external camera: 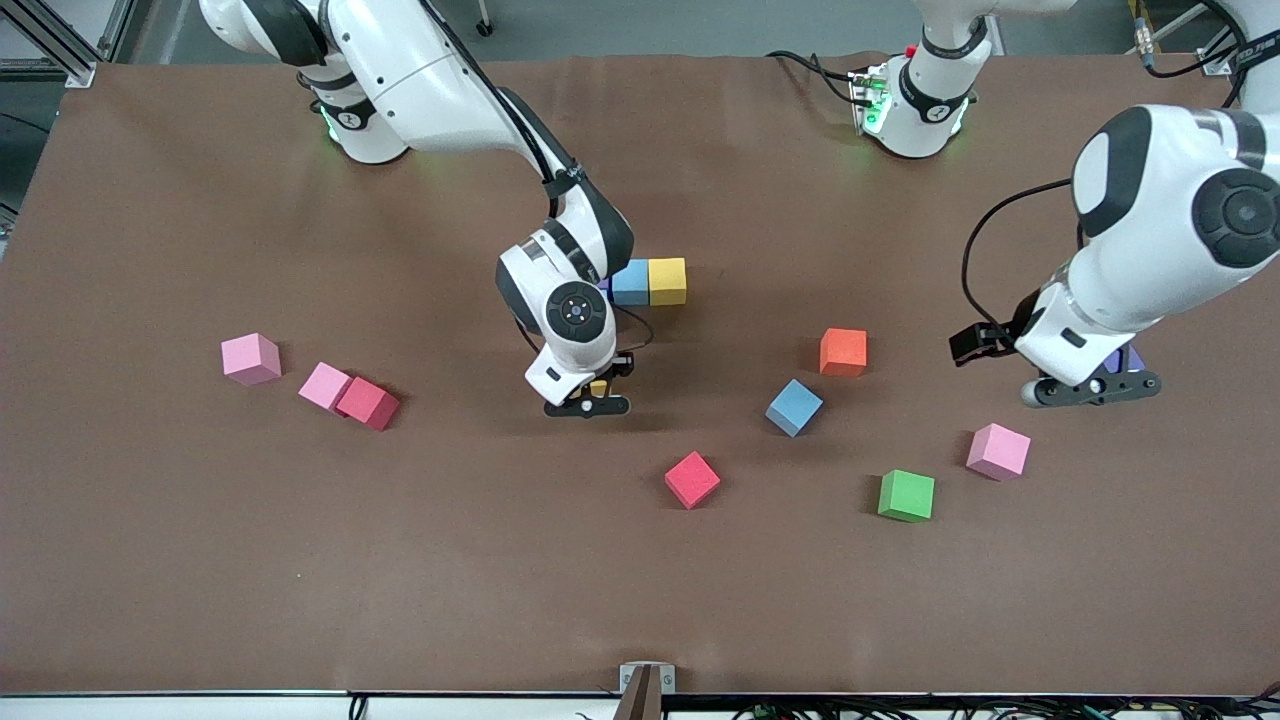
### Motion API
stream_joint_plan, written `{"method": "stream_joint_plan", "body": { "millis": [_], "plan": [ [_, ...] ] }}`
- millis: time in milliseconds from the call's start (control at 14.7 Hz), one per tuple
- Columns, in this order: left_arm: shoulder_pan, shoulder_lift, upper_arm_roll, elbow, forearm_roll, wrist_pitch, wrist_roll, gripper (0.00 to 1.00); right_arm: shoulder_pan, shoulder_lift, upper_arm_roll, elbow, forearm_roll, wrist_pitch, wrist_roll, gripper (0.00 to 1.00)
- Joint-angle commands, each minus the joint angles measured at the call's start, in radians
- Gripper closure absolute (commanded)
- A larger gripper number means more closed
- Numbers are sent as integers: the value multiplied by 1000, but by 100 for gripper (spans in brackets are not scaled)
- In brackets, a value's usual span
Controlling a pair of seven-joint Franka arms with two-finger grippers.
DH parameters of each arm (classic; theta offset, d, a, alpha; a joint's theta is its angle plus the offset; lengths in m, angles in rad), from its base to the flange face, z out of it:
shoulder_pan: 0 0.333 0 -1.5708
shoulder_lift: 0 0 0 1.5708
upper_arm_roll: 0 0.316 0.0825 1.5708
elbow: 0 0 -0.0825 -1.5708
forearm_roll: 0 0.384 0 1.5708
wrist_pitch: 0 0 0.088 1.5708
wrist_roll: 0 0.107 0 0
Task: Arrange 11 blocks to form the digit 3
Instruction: 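Set the yellow block below the blue block with the right gripper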
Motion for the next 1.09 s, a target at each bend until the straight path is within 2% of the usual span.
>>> {"method": "stream_joint_plan", "body": {
  "millis": [0,477,1023],
  "plan": [
    [-1,13,-7,0,-19,17,-22,0,10,-25,18,-98,9,9,-11,70],
    [-1,33,-9,0,-19,37,-23,0,19,-46,32,-141,9,9,-11,69],
    [-10,90,-9,0,-19,52,-26,0,22,-59,35,-141,9,-2,-11,64]
  ]
}}
